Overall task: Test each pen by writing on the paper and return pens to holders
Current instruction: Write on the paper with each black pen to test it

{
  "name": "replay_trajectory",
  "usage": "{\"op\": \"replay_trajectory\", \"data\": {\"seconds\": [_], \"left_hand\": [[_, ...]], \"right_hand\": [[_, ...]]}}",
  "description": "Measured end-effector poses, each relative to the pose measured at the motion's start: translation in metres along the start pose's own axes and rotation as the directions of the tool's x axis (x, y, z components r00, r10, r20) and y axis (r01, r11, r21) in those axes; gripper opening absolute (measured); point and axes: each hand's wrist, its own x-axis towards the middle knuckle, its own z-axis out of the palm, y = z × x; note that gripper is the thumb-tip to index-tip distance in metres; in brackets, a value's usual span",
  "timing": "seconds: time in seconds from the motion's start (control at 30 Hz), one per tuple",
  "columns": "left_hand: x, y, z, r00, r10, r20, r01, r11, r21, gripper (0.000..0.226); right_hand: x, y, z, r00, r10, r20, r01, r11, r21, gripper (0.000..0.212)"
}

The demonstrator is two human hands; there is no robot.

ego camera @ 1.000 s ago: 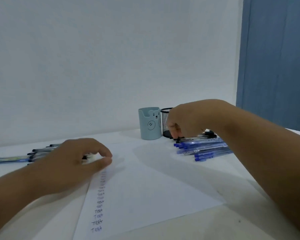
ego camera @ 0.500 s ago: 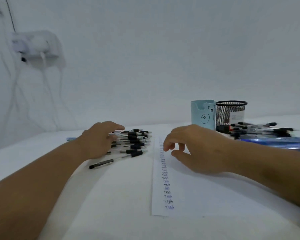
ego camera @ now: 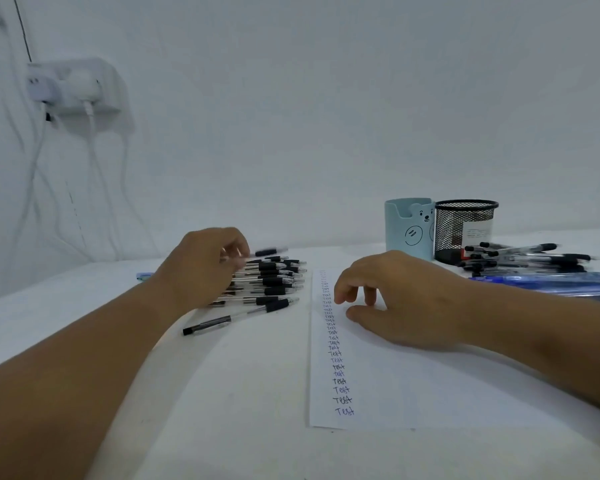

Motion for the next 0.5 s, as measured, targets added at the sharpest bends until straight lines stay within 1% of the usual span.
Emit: {"op": "replay_trajectory", "data": {"seconds": [0.07,0.13,0.23,0.3,0.37,0.43,0.5], "left_hand": [[0.000,0.010,-0.005,0.996,0.004,-0.094,-0.016,0.991,-0.130,0.019],[-0.003,0.019,-0.008,0.995,0.014,-0.103,-0.038,0.971,-0.235,0.019],[-0.010,0.036,-0.004,0.995,0.092,-0.037,-0.099,0.961,-0.260,0.018],[-0.015,0.047,0.001,0.992,0.123,0.033,-0.108,0.951,-0.289,0.012],[-0.019,0.057,0.006,0.988,0.128,0.089,-0.092,0.939,-0.331,0.008],[-0.021,0.067,0.008,0.989,0.099,0.110,-0.047,0.913,-0.404,0.005],[-0.023,0.077,0.007,0.993,0.071,0.098,-0.013,0.868,-0.496,0.002]], "right_hand": [[0.000,0.000,0.000,0.999,0.016,-0.047,-0.015,1.000,0.017,0.014],[0.000,-0.002,-0.002,0.990,0.044,-0.136,-0.040,0.999,0.030,0.017],[0.002,-0.004,-0.005,0.958,0.068,-0.279,-0.060,0.998,0.035,0.024],[0.002,-0.006,-0.007,0.939,0.080,-0.334,-0.073,0.997,0.034,0.030],[0.002,-0.007,-0.009,0.942,0.106,-0.317,-0.105,0.994,0.020,0.035],[0.002,-0.007,-0.010,0.954,0.134,-0.270,-0.139,0.990,-0.002,0.037],[0.003,-0.005,-0.011,0.959,0.139,-0.247,-0.143,0.990,0.001,0.030]]}}
